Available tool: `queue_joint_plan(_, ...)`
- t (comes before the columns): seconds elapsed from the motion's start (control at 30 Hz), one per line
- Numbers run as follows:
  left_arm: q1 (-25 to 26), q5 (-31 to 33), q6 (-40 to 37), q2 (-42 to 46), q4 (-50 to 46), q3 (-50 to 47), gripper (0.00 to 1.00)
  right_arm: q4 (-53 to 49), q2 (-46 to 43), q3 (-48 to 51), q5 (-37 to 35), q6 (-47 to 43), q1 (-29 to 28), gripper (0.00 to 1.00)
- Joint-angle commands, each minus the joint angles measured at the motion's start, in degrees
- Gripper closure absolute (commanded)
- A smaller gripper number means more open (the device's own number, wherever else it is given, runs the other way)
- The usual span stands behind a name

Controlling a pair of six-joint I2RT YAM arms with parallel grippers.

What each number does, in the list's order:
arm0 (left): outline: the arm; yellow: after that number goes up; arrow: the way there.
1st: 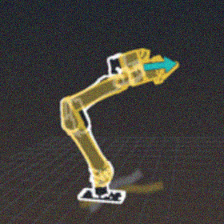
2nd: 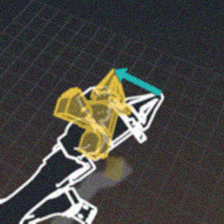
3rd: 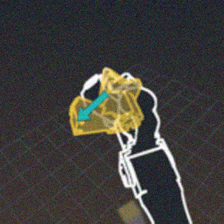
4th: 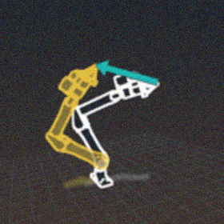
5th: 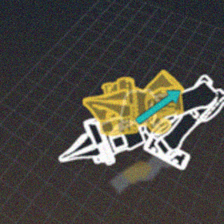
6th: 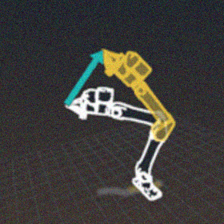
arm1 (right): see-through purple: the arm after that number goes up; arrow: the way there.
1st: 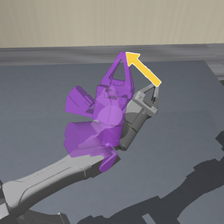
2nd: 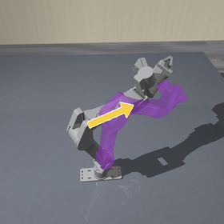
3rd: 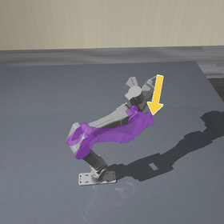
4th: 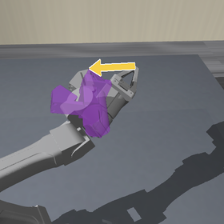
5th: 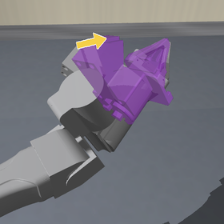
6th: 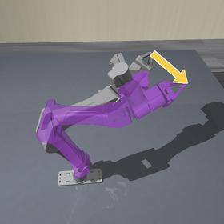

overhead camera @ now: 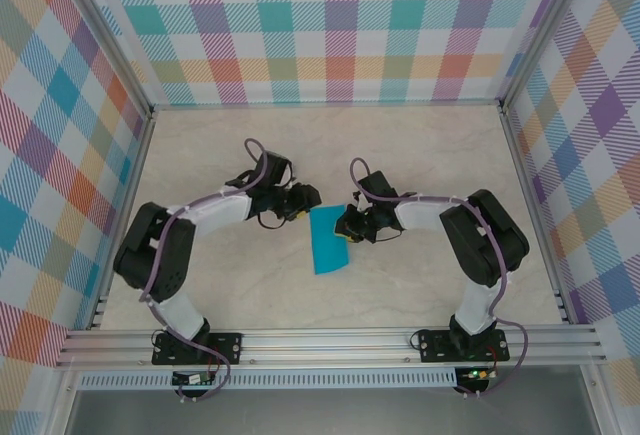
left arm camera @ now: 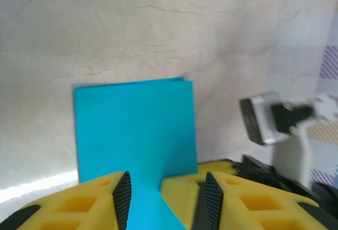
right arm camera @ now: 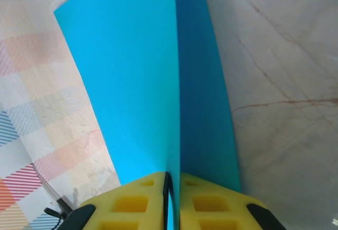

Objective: Fold a paper plane with a square sheet of paper (pick it up from the middle)
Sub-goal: Third fold the triangle at the center of the table.

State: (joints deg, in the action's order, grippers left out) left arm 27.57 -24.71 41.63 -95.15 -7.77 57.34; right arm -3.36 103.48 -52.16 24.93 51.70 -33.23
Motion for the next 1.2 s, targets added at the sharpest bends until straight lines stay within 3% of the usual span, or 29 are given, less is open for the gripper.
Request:
queue_joint_plan(0.0, 0.44, 2.51, -3.59, 6.17, -1.73, -4.50, 0.56, 3.23, 0.94, 0.32, 0.34, 6.14, -1.18, 0.87)
queue_joint_plan(0.17, 3.23, 6.95, -7.35, 16.86, -1.46, -11.64, 0.54, 1.07, 0.58, -0.19, -1.19, 8.29, -1.75, 0.84)
queue_joint_plan(0.27, 7.69, 11.99, -9.76, 22.95, -0.83, -15.94, 0.53, -2.28, 0.16, -1.80, -0.29, 5.48, -1.75, 0.79)
queue_joint_plan(0.53, 26.53, 31.89, -25.44, 33.54, 7.68, -27.63, 0.46, -6.22, 0.59, -4.54, 2.97, 2.43, -1.31, 0.83)
queue_joint_plan(0.67, 33.70, 37.99, -34.44, 30.29, 9.60, -28.13, 0.42, -7.90, 0.84, -5.58, 3.05, 2.00, -1.22, 0.86)
queue_joint_plan(0.87, 43.98, 49.45, -47.81, 17.90, 14.84, -24.68, 0.38, -8.47, 1.44, -6.02, 2.97, 1.84, -1.25, 0.85)
queue_joint_plan(0.97, 45.62, 55.80, -50.20, 12.84, 19.09, -24.79, 0.38, -8.14, 1.56, -5.81, 3.12, 2.00, -1.20, 0.85)
queue_joint_plan(1.17, 45.73, 58.73, -53.38, 7.58, 23.58, -23.23, 0.40, -8.38, 1.72, -5.76, 3.31, 1.77, -1.16, 0.85)
